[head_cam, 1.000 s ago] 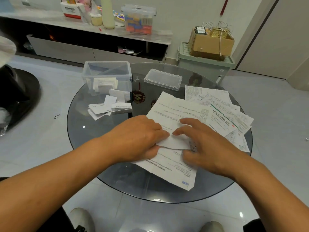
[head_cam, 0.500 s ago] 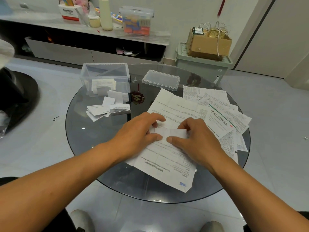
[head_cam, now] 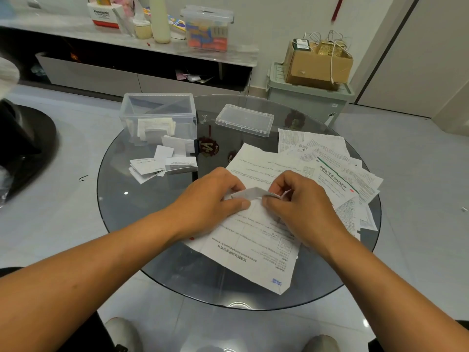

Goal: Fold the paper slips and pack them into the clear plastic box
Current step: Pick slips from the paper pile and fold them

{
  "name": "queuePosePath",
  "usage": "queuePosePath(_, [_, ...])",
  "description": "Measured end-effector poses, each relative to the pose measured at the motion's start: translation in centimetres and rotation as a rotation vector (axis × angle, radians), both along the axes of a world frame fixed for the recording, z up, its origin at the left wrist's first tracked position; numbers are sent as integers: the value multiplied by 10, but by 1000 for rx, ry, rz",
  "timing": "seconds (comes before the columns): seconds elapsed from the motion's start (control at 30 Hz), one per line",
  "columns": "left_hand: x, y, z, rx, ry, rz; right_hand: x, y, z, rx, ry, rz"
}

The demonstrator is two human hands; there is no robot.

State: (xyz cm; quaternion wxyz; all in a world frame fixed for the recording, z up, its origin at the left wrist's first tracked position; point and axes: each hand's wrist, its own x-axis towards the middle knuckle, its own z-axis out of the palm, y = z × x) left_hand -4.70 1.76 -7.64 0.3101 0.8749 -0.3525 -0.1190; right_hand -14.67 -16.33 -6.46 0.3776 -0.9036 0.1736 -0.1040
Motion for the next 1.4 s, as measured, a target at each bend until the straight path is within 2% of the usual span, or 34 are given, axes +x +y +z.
queuePosePath(0.17, [4,-2,0,-119,155,40,-1,8,-8,-151,-202,134])
queuePosePath(0.3, [3,-1,9,-188,267,-22,-1,11,-13,-203,-284,245])
queuePosePath(0.47, [5,4,20,-244,537,-56,1,10,-12,-122,-297,222])
queuePosePath(0.53, [4,4,21,-243,567,-82,1,12,-10,-46,-311,191])
queuePosePath(0.73, [1,4,21,-214,416,-1,3,15,-3,385,-291,89])
queuePosePath(0.9, [10,12,29,-73,196,126,6,14,-2,542,-182,95])
queuePosePath(0.97, [22,23,33,-76,130,248,5,10,-2,468,-146,100])
queuePosePath(1.1, [42,46,35,-83,151,429,0,-3,-1,193,-106,91])
queuePosePath(1.17, [45,53,28,21,113,438,-2,-9,1,139,-70,94])
queuePosePath(1.27, [47,58,21,221,-44,426,-7,-16,6,21,24,128])
queuePosePath(1.4, [41,58,26,242,-155,393,-17,-31,19,-188,203,237])
